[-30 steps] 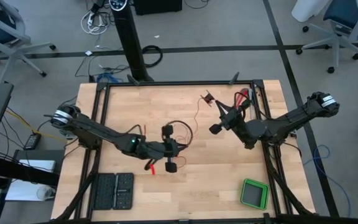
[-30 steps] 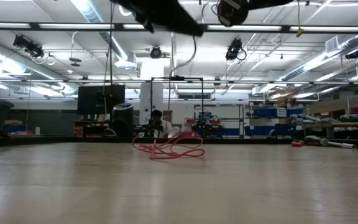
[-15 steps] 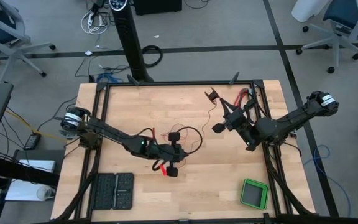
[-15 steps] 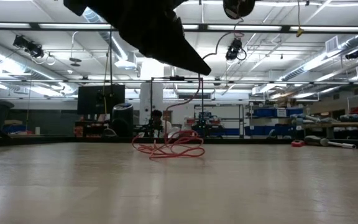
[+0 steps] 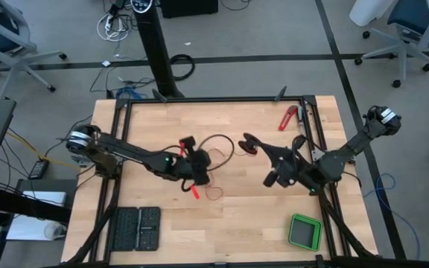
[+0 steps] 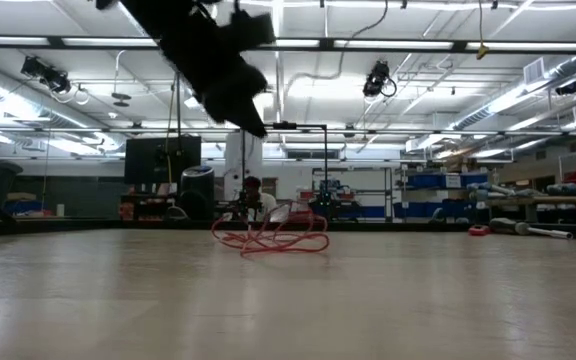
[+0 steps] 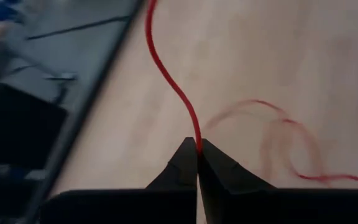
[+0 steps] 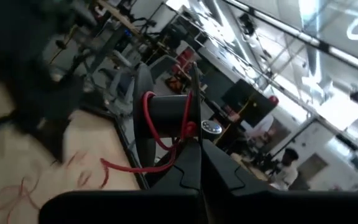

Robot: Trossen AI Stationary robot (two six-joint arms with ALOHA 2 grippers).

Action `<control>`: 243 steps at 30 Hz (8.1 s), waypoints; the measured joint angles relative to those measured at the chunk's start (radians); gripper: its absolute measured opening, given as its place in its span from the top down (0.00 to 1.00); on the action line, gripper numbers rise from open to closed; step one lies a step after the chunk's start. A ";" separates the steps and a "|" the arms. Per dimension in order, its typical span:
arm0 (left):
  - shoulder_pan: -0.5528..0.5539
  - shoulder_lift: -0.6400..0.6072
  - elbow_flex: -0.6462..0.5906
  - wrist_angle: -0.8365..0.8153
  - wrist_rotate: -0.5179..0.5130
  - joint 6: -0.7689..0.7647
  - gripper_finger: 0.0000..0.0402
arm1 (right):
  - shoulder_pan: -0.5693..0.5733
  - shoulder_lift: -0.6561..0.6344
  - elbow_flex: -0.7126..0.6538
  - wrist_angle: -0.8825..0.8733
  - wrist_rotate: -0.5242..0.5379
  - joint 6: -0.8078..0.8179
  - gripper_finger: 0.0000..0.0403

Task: Coil cords
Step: Uncoil the red wire from the black spool

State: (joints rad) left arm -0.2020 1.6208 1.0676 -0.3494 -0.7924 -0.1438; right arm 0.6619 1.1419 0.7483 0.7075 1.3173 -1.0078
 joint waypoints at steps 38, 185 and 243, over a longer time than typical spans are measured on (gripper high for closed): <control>-0.144 -0.193 0.000 -0.166 0.046 0.036 0.99 | -0.083 0.001 0.000 0.007 -0.096 0.227 1.00; 0.026 -0.380 -0.396 0.902 0.293 0.273 0.99 | 0.045 -0.008 0.000 -0.517 -0.178 0.185 1.00; -0.059 -0.129 -0.110 0.420 0.339 0.184 0.94 | -0.130 0.064 0.000 0.139 0.061 0.065 1.00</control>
State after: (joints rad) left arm -0.2608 1.4914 0.9573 0.0711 -0.4538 0.0397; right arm 0.5318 1.2055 0.7486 0.8467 1.3786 -0.9431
